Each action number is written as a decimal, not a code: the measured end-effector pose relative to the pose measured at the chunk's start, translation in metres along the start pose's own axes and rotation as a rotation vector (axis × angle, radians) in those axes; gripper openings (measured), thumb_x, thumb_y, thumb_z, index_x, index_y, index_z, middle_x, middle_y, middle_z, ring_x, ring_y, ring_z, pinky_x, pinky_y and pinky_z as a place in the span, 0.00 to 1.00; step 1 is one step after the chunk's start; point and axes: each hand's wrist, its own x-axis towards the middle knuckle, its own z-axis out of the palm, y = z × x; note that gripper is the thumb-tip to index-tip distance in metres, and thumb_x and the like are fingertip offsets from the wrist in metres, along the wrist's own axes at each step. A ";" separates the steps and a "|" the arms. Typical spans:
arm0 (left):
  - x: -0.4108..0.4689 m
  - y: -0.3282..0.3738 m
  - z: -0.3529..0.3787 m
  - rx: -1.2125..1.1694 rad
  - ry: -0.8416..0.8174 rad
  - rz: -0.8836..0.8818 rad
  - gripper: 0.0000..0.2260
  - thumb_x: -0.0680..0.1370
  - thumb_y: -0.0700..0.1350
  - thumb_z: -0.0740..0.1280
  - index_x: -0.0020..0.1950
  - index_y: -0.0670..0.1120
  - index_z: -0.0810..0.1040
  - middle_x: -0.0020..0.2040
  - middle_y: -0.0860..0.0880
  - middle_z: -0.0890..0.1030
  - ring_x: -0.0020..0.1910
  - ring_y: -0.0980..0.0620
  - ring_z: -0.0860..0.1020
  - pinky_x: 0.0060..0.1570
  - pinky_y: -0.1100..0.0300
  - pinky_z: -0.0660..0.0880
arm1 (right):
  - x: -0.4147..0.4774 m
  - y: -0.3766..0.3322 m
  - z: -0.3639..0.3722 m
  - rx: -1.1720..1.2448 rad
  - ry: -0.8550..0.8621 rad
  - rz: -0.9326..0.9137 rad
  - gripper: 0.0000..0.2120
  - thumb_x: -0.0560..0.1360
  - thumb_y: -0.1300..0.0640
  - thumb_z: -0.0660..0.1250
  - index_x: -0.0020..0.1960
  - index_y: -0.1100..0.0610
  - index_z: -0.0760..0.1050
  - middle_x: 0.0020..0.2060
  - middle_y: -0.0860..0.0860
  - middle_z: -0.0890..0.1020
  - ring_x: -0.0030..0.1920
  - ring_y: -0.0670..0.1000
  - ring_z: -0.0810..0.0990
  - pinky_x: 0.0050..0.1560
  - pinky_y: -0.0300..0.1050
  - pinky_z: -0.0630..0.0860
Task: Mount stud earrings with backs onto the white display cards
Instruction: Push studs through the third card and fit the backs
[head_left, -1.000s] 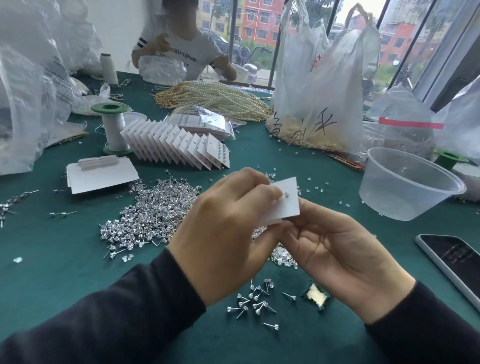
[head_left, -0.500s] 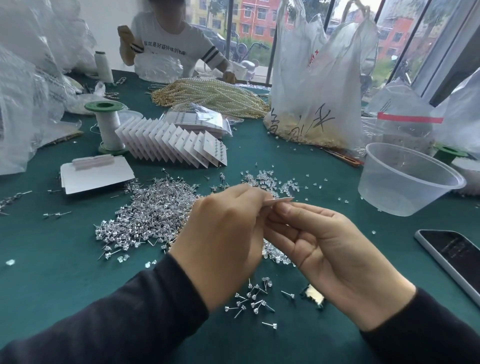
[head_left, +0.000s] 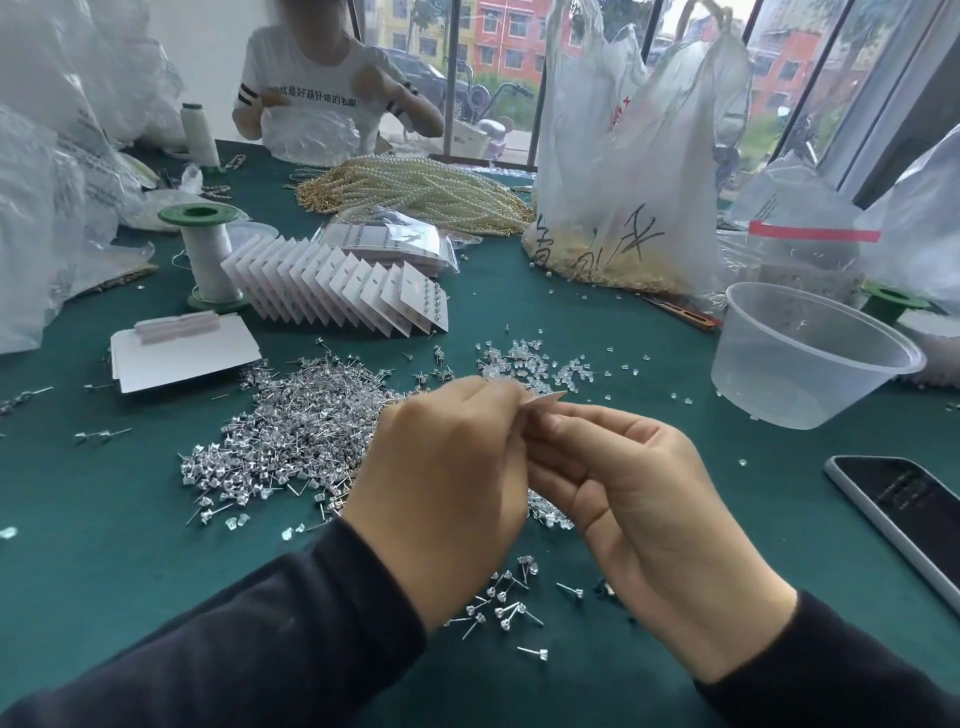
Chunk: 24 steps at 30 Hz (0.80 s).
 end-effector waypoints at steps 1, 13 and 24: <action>-0.001 0.000 0.000 0.008 -0.003 0.001 0.08 0.69 0.38 0.63 0.42 0.42 0.81 0.35 0.47 0.81 0.32 0.45 0.79 0.34 0.52 0.77 | 0.000 0.000 0.000 0.002 0.008 0.003 0.11 0.69 0.72 0.64 0.32 0.64 0.82 0.31 0.59 0.83 0.32 0.52 0.83 0.32 0.39 0.79; 0.002 0.000 0.000 -0.106 0.055 0.021 0.10 0.70 0.39 0.64 0.47 0.47 0.83 0.31 0.54 0.78 0.31 0.59 0.73 0.35 0.70 0.71 | 0.002 -0.001 -0.005 0.017 -0.031 -0.073 0.05 0.60 0.65 0.68 0.34 0.67 0.80 0.32 0.61 0.83 0.31 0.54 0.83 0.33 0.41 0.80; 0.009 0.000 0.000 -1.079 0.046 -0.431 0.03 0.69 0.39 0.69 0.38 0.43 0.83 0.35 0.48 0.84 0.35 0.55 0.80 0.36 0.65 0.76 | 0.006 0.002 -0.009 -0.969 0.042 -0.964 0.05 0.67 0.66 0.70 0.42 0.61 0.78 0.38 0.52 0.79 0.38 0.47 0.79 0.40 0.40 0.77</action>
